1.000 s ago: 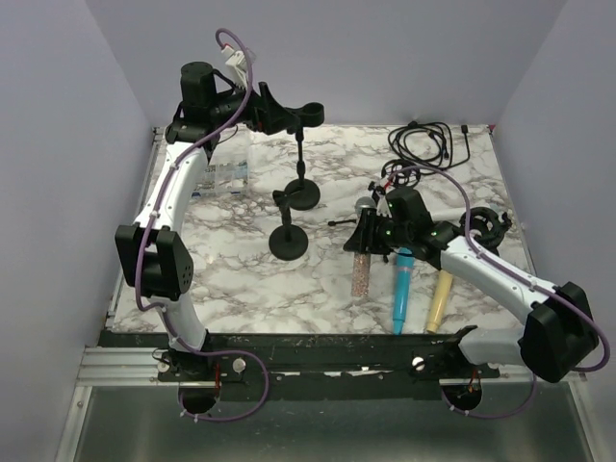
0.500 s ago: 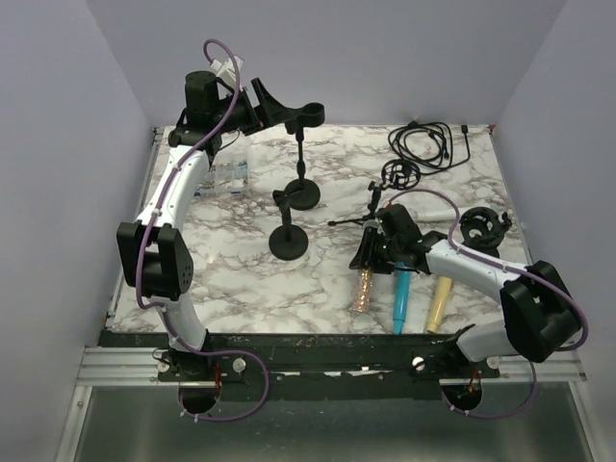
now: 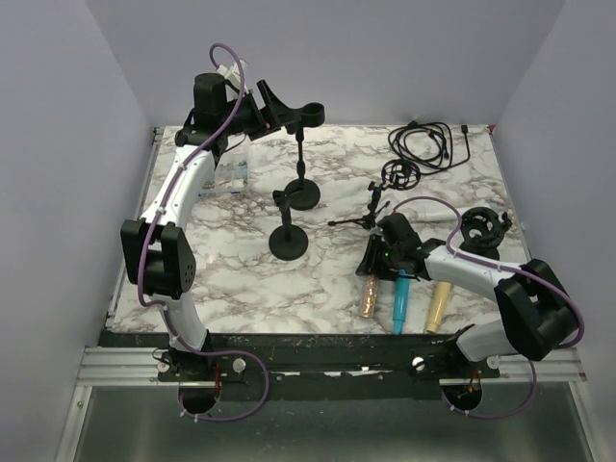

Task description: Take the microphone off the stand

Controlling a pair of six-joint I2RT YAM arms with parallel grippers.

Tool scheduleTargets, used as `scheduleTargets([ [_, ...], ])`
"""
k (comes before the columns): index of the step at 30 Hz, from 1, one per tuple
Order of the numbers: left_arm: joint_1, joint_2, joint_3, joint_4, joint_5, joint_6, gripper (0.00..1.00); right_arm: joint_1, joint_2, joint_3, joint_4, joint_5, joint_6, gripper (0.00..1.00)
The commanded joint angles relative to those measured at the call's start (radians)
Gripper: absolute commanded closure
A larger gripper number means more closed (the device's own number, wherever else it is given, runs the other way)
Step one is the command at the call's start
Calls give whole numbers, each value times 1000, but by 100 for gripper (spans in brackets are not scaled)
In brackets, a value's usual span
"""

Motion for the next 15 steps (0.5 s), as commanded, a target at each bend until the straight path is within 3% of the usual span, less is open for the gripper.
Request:
scheduleTargets([
  [1, -10, 16, 37, -3, -23, -9, 14, 6, 22, -15, 44, 43, -14, 56],
  [9, -13, 45, 79, -29, -13, 12, 16, 6, 7, -14, 37, 50, -38, 26],
  [15, -13, 61, 104, -30, -3, 12, 18, 6, -21, -2, 12, 50, -59, 19],
])
